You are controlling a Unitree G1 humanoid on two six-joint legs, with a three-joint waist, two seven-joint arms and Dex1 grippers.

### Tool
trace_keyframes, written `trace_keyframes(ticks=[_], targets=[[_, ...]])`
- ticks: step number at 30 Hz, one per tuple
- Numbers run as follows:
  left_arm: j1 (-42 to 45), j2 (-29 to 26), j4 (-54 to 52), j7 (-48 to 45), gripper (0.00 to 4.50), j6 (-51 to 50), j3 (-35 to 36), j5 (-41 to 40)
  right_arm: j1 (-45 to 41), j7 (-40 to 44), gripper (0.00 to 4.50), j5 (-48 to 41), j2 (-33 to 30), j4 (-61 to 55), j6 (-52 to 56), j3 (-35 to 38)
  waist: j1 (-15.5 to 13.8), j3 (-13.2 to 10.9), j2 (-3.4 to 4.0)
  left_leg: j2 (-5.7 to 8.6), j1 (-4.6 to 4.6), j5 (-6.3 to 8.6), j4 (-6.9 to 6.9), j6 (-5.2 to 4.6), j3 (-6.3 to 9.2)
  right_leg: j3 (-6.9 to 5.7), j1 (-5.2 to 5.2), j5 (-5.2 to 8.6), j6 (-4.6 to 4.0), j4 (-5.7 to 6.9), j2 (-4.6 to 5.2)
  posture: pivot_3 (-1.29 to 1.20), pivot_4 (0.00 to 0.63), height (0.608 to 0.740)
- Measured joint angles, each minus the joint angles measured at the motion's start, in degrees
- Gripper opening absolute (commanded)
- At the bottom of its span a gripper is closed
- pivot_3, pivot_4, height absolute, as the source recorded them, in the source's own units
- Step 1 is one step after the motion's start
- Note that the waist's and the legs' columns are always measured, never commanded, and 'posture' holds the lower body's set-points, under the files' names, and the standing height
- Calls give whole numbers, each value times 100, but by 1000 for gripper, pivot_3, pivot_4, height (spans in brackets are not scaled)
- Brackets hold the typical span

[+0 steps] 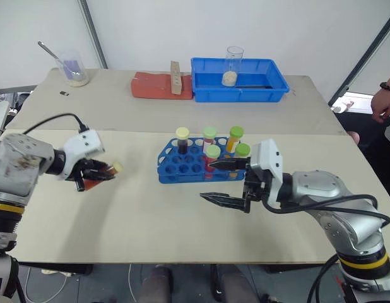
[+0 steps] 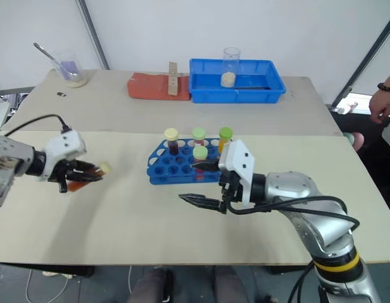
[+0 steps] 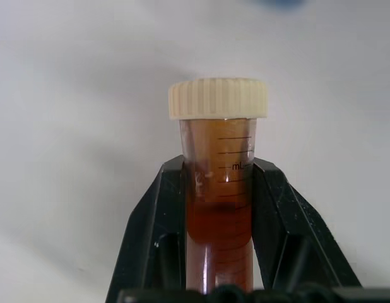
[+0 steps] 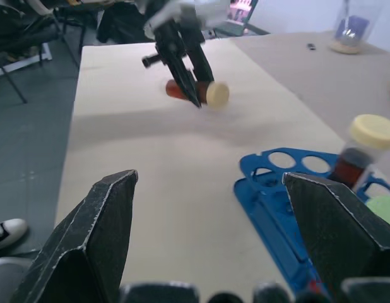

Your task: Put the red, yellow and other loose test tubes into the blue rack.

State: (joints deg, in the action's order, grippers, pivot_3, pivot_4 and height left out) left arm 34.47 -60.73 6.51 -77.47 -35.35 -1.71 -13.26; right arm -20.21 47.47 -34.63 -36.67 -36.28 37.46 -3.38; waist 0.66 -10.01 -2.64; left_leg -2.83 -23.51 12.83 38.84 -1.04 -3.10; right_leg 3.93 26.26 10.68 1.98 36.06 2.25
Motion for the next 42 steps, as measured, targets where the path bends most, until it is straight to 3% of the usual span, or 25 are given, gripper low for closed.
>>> trace_keyframes(ticks=[3,7,16,22,30,42], targets=[[142,479,-521,-73,875,-503,621,-1020,102,-25,4111,-57,-54,-197,-38,177,5,0,0,0,1,0,10,0,1,0,-4,-2,3,1,0,0,150,740],[134,971,-888,262,875,-712,863,-1578,143,-248,4111,-180,-76,-386,-37,496,41,0,0,-1,21,0,8,0,2,2,-12,-3,2,11,-4,0,150,740],[-207,2730,-1205,1813,875,-416,856,-1814,531,-780,4111,-909,-276,-859,304,1111,8,1,-3,4,5,0,12,0,9,4,-13,-17,-1,-1,-3,0,150,740],[-196,3748,-813,2405,875,733,482,-1375,1080,-1058,4111,-1506,-818,-1307,680,1561,-1,2,-3,12,11,-1,13,0,9,8,-23,-18,8,-6,4,0,150,740],[-148,4040,107,2602,875,1702,324,-928,1449,-1398,4111,-1857,-1128,-1519,700,1905,25,3,-3,10,12,-1,11,-1,13,9,-22,-16,11,-5,-1,0,150,740],[-225,4287,243,2696,875,2015,153,-882,1726,-1801,4111,-2255,-1356,-1656,699,2103,14,4,-4,11,13,-1,12,0,12,10,-27,-18,16,-12,3,0,150,740]])
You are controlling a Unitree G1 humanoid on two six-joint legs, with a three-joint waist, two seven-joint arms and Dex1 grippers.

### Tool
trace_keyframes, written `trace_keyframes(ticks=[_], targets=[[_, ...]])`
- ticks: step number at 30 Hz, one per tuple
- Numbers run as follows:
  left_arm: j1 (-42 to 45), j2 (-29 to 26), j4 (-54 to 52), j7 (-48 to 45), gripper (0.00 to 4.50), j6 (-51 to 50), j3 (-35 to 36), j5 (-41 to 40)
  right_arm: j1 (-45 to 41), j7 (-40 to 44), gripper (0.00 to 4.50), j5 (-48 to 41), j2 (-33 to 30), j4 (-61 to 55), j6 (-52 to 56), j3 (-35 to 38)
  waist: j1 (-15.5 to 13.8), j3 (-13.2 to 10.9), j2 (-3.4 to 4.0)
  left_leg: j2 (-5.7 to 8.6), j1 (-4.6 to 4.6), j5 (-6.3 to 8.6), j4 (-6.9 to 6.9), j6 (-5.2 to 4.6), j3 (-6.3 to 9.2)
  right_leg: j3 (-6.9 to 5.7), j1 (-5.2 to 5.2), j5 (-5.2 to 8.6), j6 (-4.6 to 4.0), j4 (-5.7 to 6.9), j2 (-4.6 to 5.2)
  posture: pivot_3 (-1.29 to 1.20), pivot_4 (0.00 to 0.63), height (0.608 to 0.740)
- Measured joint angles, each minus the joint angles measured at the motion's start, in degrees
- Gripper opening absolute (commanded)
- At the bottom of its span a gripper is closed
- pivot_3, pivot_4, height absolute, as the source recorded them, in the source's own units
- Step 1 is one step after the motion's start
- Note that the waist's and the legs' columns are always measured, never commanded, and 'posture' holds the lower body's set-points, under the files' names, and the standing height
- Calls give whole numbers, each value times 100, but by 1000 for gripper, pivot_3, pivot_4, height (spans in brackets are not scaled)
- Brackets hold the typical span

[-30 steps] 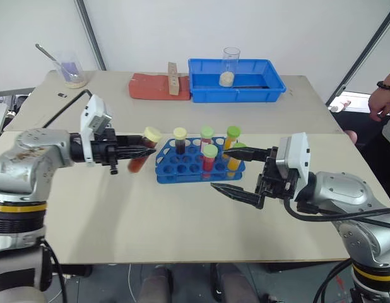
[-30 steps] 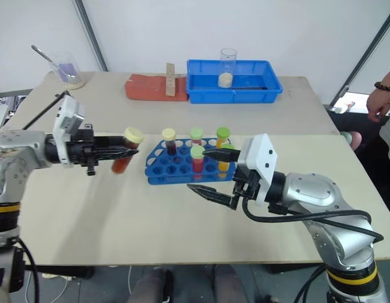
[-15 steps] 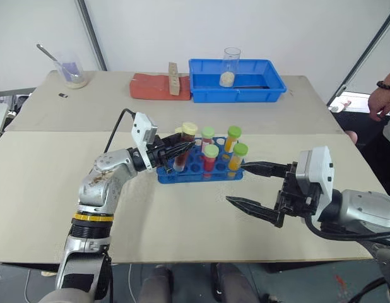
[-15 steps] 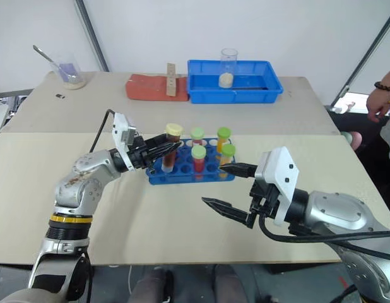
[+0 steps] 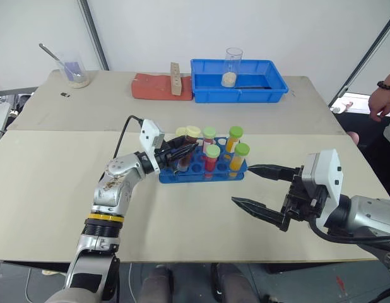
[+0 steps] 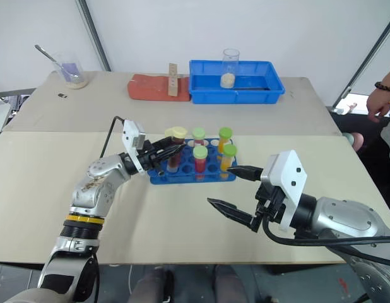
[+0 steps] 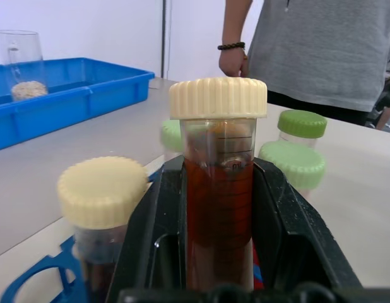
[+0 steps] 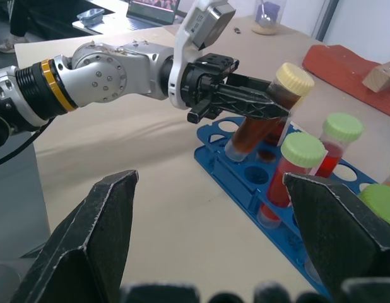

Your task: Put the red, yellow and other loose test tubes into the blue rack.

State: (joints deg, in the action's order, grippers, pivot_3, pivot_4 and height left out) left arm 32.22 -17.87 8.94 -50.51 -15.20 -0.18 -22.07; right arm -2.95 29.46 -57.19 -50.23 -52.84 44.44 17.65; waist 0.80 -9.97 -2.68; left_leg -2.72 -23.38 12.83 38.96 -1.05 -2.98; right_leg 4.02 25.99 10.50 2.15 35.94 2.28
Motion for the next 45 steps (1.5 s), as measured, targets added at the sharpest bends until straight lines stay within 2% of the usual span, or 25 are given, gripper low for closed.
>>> trace_keyframes(ticks=[12,19,27,34,35,45], targets=[[-215,187,229,36,875,976,-24,249,357,-149,4111,-24,-412,-35,23,119,-4,1,0,0,3,0,0,0,-1,0,-4,0,-1,-2,0,0,150,740],[-582,444,230,301,875,1585,9,345,341,-230,4111,319,-401,-53,-11,6,-8,3,0,0,10,0,0,0,0,0,-17,1,0,-8,1,0,150,740],[-870,590,78,696,875,1795,-9,462,127,-316,4111,431,-196,-54,-34,-163,-7,3,0,0,12,0,0,0,0,-1,-21,1,1,-9,1,0,150,740],[-1094,285,-73,593,4220,1499,-37,477,116,-341,4111,546,-114,-8,-34,-272,12,3,0,-3,14,0,-3,0,2,-4,-19,4,-3,-10,-1,0,150,740],[-1116,225,-125,565,4451,1461,-43,469,116,-340,4111,552,-98,0,-34,-287,7,3,0,-4,13,0,-3,0,2,-5,-19,4,-4,-10,-1,0,150,740],[-1562,-917,-1299,248,4451,638,27,353,43,80,4111,798,-118,314,-90,-371,20,3,1,-7,14,0,-5,0,-3,-4,-16,20,-31,-13,1,0,150,740]])
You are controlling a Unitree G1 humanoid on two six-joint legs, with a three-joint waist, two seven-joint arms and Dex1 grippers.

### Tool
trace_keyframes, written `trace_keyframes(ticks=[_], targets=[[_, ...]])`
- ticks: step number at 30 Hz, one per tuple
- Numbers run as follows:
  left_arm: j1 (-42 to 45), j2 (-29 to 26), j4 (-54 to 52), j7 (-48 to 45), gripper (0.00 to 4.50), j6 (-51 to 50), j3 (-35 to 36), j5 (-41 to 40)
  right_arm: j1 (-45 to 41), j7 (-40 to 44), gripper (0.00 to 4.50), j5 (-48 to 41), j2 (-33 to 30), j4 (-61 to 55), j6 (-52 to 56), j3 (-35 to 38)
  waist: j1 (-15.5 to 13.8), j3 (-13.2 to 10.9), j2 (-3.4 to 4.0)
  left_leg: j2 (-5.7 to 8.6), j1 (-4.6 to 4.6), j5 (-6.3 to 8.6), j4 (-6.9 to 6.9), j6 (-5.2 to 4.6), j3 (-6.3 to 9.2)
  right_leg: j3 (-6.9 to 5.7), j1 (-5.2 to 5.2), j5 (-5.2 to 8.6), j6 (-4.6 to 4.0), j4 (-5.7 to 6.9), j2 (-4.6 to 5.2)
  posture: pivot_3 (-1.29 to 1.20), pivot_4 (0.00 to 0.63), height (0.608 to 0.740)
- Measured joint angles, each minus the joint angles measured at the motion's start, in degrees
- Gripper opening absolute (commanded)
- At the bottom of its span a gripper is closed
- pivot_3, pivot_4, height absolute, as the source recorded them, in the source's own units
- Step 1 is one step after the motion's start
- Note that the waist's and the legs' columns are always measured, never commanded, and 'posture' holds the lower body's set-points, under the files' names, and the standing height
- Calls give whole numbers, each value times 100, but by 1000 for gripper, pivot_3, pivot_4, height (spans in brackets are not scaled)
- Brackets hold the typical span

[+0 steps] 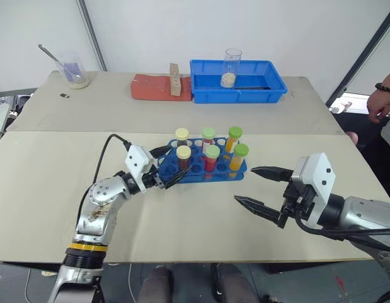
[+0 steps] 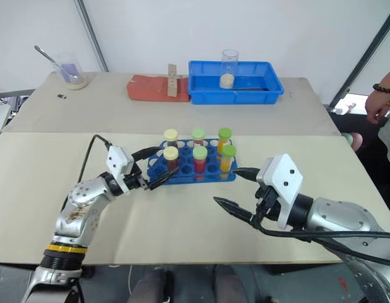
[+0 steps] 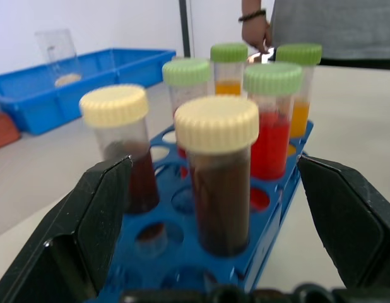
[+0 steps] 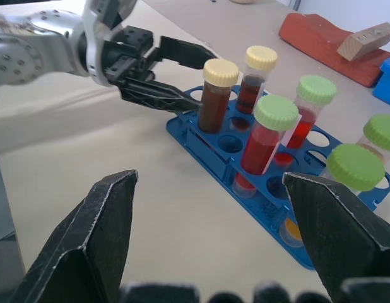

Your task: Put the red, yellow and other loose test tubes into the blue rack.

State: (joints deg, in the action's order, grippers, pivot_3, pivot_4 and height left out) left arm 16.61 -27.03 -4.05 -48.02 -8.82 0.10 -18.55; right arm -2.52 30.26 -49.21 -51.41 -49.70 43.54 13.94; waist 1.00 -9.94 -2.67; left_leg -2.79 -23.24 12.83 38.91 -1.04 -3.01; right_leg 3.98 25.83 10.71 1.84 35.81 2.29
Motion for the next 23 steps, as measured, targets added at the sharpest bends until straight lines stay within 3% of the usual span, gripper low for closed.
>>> trace_keyframes(ticks=[4,10,17,23], targets=[[-229,-923,-549,-92,4451,-840,305,-122,-207,523,4111,180,-206,465,-193,48,11,0,0,-3,0,0,-4,0,-3,-1,11,6,-9,4,0,0,150,740],[-168,-2161,-630,-386,4451,-1104,811,-32,-526,1638,4111,499,-743,1481,-655,272,-29,-2,2,-1,-6,0,-7,1,-13,-1,21,8,-12,-2,9,0,150,740],[-134,-2553,-640,-719,4451,-1403,1076,-216,-659,2662,4111,889,-1103,2428,-1092,339,-23,-2,2,-2,-7,1,-14,1,-23,-1,28,8,-12,-3,12,0,150,740],[-174,-2627,-771,-769,4451,-1758,1186,-408,-811,2944,4111,1148,-1105,2682,-1233,325,-11,-2,2,-4,-6,1,-14,1,-24,-1,31,9,-13,2,10,0,150,740]])
